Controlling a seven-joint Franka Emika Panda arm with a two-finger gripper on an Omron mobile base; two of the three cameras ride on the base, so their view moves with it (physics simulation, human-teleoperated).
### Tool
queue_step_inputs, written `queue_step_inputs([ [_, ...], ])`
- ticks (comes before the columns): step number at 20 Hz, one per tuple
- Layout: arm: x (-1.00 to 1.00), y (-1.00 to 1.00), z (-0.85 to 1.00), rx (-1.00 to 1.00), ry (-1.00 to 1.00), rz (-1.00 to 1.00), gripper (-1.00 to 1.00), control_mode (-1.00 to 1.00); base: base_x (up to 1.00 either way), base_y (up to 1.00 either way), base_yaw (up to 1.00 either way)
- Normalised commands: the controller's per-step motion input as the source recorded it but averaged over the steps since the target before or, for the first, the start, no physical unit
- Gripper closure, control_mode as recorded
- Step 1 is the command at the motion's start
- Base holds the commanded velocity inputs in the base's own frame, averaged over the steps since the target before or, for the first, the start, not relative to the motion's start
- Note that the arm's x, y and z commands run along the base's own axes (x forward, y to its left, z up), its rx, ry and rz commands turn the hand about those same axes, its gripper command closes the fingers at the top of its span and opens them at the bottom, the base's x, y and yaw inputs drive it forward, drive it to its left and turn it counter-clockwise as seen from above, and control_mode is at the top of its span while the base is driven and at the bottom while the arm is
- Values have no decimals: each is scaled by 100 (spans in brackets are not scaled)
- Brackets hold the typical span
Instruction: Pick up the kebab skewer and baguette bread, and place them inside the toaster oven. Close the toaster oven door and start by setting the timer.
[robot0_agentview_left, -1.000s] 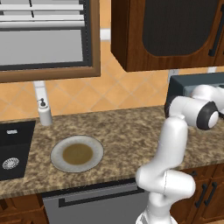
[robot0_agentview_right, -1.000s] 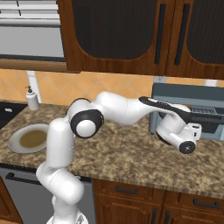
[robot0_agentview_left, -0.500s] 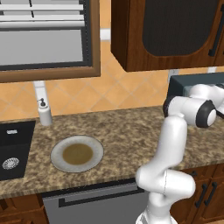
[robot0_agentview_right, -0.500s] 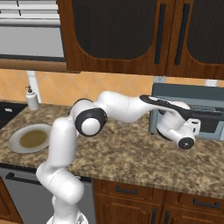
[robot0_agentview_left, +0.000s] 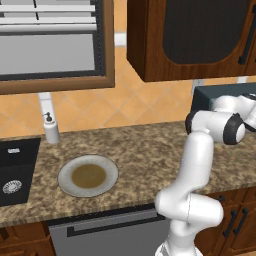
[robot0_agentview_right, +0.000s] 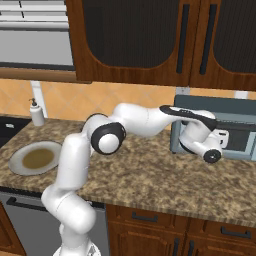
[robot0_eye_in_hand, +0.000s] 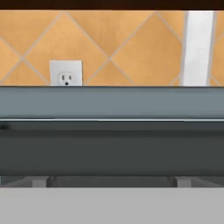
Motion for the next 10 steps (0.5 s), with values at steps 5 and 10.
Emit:
queue_step_inputs([
  [5,1,0,-3,0,0,0,-100,-100,0,0,0],
  [10,1,0,-1,0,0,0,-100,-100,0,0,0],
])
